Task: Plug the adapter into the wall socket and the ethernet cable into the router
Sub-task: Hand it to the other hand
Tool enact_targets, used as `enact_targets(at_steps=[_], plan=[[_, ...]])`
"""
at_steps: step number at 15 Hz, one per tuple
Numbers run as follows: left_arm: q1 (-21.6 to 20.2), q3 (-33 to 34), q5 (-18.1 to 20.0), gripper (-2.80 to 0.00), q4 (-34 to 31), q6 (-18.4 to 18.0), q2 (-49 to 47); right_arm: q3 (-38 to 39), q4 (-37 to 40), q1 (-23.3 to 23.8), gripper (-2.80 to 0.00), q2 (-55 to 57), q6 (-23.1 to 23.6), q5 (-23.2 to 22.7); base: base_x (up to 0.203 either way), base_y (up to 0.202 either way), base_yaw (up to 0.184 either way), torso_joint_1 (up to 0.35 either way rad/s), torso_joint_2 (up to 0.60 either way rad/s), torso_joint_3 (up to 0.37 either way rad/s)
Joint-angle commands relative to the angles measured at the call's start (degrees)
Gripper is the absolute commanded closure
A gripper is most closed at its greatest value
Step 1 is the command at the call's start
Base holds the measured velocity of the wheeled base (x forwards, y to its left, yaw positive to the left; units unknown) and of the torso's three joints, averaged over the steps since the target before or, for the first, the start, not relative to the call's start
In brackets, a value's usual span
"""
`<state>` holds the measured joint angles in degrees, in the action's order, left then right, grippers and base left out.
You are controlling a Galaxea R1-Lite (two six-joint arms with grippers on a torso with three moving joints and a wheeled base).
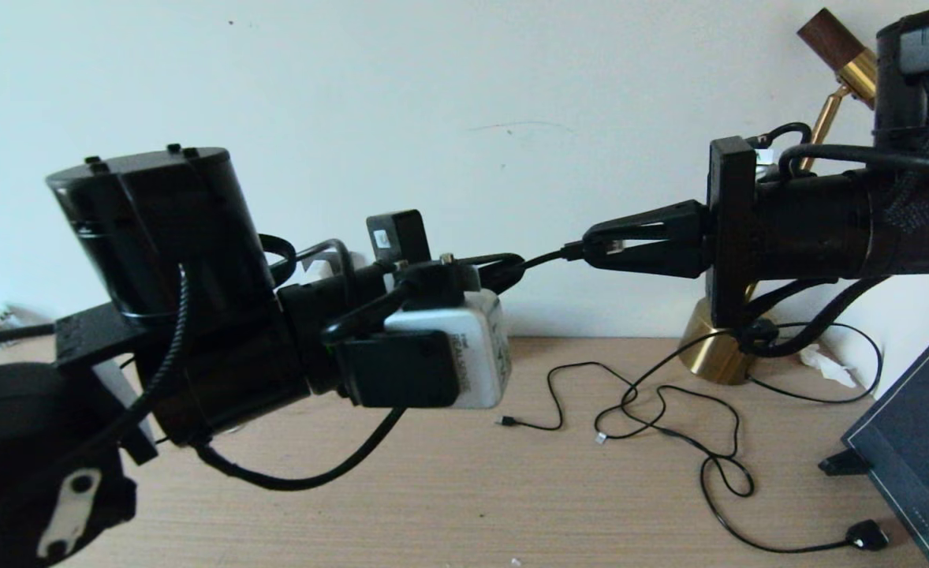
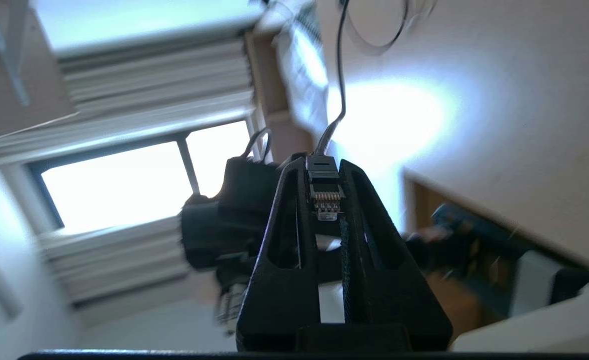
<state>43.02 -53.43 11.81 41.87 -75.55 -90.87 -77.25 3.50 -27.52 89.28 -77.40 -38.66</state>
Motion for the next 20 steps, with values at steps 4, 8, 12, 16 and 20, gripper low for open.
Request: enact_targets(at_steps=[4, 8, 12, 16, 20], plan=[[0.2, -1.4, 0.1, 0.0, 2.0, -1.4, -1.3, -0.8, -0.7, 0.4, 0.0, 2.6, -0.4, -0.5, 0.0, 0.0, 0.0, 0.0, 0.0, 0.0], [0.5, -2.9, 0.1, -2.8, 4.2, -1.4, -2.9, -0.8, -1.3, 0.5, 0.0, 2.8, -0.6, -0.5, 0.0, 0.0, 0.0, 0.0, 0.0, 0.0], [1.3, -5.2, 0.1, -2.8, 5.0, -1.6, -3.5, -0.8, -1.3, 1.1, 0.0, 2.0, -1.0, -0.6, 0.0, 0.0, 0.0, 0.0, 0.0, 0.0], [2.7, -6.4, 0.7, -2.8, 5.7, -1.6, -5.2, -0.3, -1.3, 2.0, 0.0, -0.4, -2.0, -4.1, 0.0, 0.0, 0.0, 0.0, 0.0, 0.0], [3.6, -7.5, 0.7, -2.8, 5.8, -1.6, -6.0, -0.2, -1.3, 2.0, 0.0, -0.8, -2.4, -4.4, 0.0, 0.0, 0.0, 0.0, 0.0, 0.0]])
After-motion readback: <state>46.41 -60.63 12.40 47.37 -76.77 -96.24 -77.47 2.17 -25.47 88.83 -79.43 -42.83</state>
